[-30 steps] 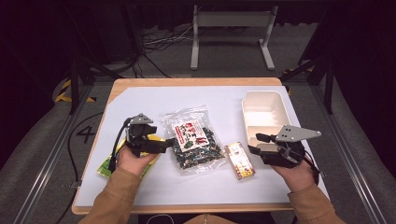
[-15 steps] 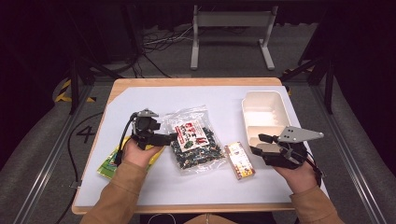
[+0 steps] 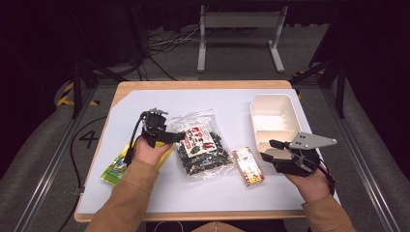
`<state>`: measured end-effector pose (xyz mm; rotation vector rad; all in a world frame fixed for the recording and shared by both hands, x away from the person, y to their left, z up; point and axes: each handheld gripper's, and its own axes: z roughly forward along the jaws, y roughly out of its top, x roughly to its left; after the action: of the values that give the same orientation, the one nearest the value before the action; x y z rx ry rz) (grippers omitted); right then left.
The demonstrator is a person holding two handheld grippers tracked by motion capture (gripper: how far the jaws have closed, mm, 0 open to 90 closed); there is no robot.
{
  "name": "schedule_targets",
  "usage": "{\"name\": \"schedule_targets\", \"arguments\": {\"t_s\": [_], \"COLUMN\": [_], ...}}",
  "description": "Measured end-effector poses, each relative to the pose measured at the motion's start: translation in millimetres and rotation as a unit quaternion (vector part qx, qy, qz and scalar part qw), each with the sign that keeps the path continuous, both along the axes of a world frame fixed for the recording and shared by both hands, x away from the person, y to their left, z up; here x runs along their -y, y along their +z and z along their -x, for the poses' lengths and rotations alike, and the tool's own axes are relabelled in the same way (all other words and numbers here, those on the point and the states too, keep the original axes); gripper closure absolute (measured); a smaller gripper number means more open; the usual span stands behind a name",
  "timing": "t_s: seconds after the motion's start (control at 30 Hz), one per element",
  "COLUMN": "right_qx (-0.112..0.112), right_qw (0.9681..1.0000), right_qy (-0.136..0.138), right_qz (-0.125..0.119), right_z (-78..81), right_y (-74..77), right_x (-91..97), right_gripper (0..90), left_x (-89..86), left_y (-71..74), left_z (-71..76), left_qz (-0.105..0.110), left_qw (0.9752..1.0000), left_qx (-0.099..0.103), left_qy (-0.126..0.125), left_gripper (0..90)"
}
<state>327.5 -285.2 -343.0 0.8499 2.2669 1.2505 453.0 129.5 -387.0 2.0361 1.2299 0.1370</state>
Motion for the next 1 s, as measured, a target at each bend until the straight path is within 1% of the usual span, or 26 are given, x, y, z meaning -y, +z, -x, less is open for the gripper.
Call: {"name": "schedule_targets", "arguments": {"t_s": [0.1, 0.13, 0.17, 0.2, 0.23, 0.27, 0.3, 0.4, 0.43, 0.53, 0.63, 0.73, 0.83, 0.9, 0.93, 0.97, 1.0], "right_qx": [0.000, 0.000, 0.001, 0.001, 0.001, 0.001, 0.000, -0.001, -0.001, 0.001, 0.001, 0.000, 0.006, 0.011, 0.012, 0.013, 0.014], "right_qw": [1.0000, 1.0000, 1.0000, 1.0000, 0.9999, 0.9999, 0.9999, 0.9998, 0.9998, 0.9998, 0.9997, 0.9997, 0.9997, 0.9997, 0.9997, 0.9997, 0.9996], "right_qy": [-0.005, -0.005, -0.007, -0.009, -0.010, -0.012, -0.013, -0.016, -0.016, -0.018, -0.018, -0.018, -0.016, -0.014, -0.013, -0.012, -0.012], "right_qz": [0.002, 0.002, 0.003, 0.003, 0.003, 0.003, 0.006, 0.011, 0.011, 0.013, 0.017, 0.017, 0.017, 0.018, 0.019, 0.019, 0.020], "right_z": [2.9, 2.9, 3.8, 4.8, 5.4, 6.2, 6.8, 8.4, 8.8, 10.0, 10.8, 11.0, 12.5, 13.6, 13.9, 14.1, 14.0], "right_y": [0.0, 0.0, -0.1, -0.1, -0.2, -0.4, -0.6, -1.6, -2.0, -2.4, -2.9, -3.2, -2.4, -1.3, -0.8, -0.6, -0.7], "right_x": [2.5, 2.5, 3.7, 5.2, 6.1, 7.0, 7.6, 8.3, 8.4, 8.8, 9.1, 9.3, 8.6, 7.2, 6.6, 5.8, 5.4], "right_gripper": [44.6, 44.6, 44.6, 44.6, 44.7, 44.9, 45.2, 45.2, 45.1, 45.2, 45.5, 45.7, 46.1, 46.0, 46.0, 46.0, 46.0], "left_x": [2.3, 2.3, 3.2, 4.0, 6.6, 9.7, 11.5, 14.7, 15.0, 15.9, 16.3, 15.2, 13.0, 11.5, 11.5, 12.0, 12.5], "left_y": [-5.4, -5.4, -8.1, -9.8, -11.8, -13.8, -15.6, -19.1, -19.9, -22.0, -24.4, -26.2, -28.3, -30.1, -31.3, -32.5, -33.2], "left_z": [-7.6, -7.6, -10.2, -12.0, -13.8, -14.8, -16.2, -19.5, -20.8, -24.7, -27.2, -29.1, -31.9, -34.0, -34.9, -35.3, -35.6], "left_qz": [-0.007, -0.007, -0.006, -0.012, -0.030, -0.044, -0.050, -0.048, -0.045, -0.046, -0.041, -0.039, -0.027, -0.014, -0.009, -0.010, -0.017], "left_qw": [0.9999, 0.9999, 0.9998, 0.9997, 0.9993, 0.9987, 0.9984, 0.9983, 0.9984, 0.9982, 0.9980, 0.9980, 0.9977, 0.9971, 0.9964, 0.9960, 0.9958], "left_qx": [-0.014, -0.014, -0.019, -0.019, -0.021, -0.021, -0.024, -0.033, -0.034, -0.037, -0.044, -0.047, -0.060, -0.074, -0.084, -0.087, -0.089], "left_qy": [0.001, 0.001, 0.004, 0.003, 0.005, 0.011, 0.008, 0.006, 0.006, 0.010, 0.018, 0.016, 0.014, 0.009, 0.009, 0.012, 0.013], "left_gripper": [9.7, 9.6, 9.6, 9.5, 9.4, 10.4, 10.7, 10.2, 9.9, 8.8, 10.6, 12.3, 14.9, 16.6, 17.7, 18.3, 18.3]}}
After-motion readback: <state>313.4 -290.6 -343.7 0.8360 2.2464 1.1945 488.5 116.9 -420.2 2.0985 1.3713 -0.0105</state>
